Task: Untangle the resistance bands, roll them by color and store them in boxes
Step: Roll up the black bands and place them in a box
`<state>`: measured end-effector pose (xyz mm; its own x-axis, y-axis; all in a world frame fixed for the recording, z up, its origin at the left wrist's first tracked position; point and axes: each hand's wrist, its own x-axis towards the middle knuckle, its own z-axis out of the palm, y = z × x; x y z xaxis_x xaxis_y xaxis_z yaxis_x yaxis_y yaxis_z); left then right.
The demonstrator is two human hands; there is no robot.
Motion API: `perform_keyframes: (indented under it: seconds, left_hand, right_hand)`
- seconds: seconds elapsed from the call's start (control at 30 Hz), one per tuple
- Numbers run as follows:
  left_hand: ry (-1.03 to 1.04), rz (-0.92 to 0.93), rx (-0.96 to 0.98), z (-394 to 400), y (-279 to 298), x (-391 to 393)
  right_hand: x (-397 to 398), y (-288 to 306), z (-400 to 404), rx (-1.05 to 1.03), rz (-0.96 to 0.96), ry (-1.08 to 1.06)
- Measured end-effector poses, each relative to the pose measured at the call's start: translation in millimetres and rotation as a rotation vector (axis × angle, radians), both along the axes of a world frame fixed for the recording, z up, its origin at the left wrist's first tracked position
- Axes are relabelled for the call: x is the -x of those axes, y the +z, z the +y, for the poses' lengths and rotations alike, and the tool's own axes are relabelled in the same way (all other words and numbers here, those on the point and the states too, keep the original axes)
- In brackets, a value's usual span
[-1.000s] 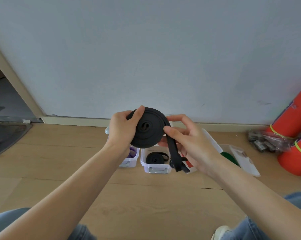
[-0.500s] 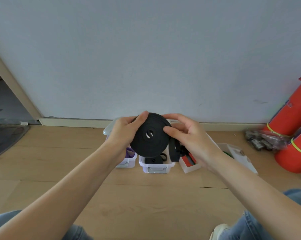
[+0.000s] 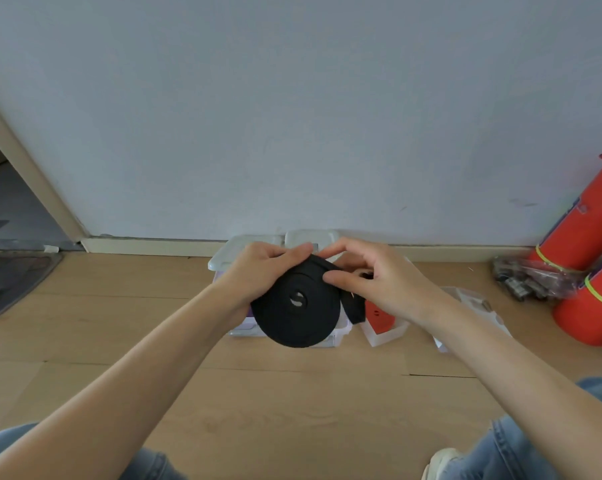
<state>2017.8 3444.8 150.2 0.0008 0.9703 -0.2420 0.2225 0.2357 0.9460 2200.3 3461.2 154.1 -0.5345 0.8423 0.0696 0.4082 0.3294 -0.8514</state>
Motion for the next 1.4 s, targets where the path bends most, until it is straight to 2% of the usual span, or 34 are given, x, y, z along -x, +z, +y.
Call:
perform_keyframes:
  seconds: [0.07,0.17,0.37,0.5,0.6,0.7,0.77,0.93,1.03,1.23,1.4]
  left_hand:
    - [0.062,-0.046,-0.042,5,3,6]
    - [0.126,-0.036,-0.083,9,1,10]
    - [0.261,-0.149,-0.019,10,-6,0]
    - [0.332,-0.128,-0.003,11,-13,-12]
    - [0.268,-0.020,-0.072,12,-19,-23]
    - [0.138,0.008,-0.035,16,-22,-27]
    - [0.130,-0.061,0.030,19,-20,-25]
    - [0.209,-0.407,0.142,28,-14,-21]
    - [0.291,-0.516,0.155,30,-17,-29]
    - [0.490,-0.494,0.071,66,-35,-34]
    - [0.515,-0.481,0.094,101,-88,-28]
  right_hand:
    - [-7,7,5,0.024,-0.057,0.044]
    - [-14,8,9,0.170,-0.017,0.085]
    - [-1,-8,7,0.175,-0.005,-0.003]
    - [4,-23,3,0.156,0.043,-0.121]
    - [-1,-33,0,0.163,0.057,-0.221]
    - [-10,-36,3,0.188,0.117,-0.270]
    - [-15,-35,6,0.208,0.154,-0.285]
    - [-21,-25,15,0.299,0.384,-0.291]
    - [-15,-23,20,0.290,0.373,-0.305]
    - [7,-38,44,0.318,0.419,-0.301]
    - [20,-74,88,0.392,0.280,-0.346]
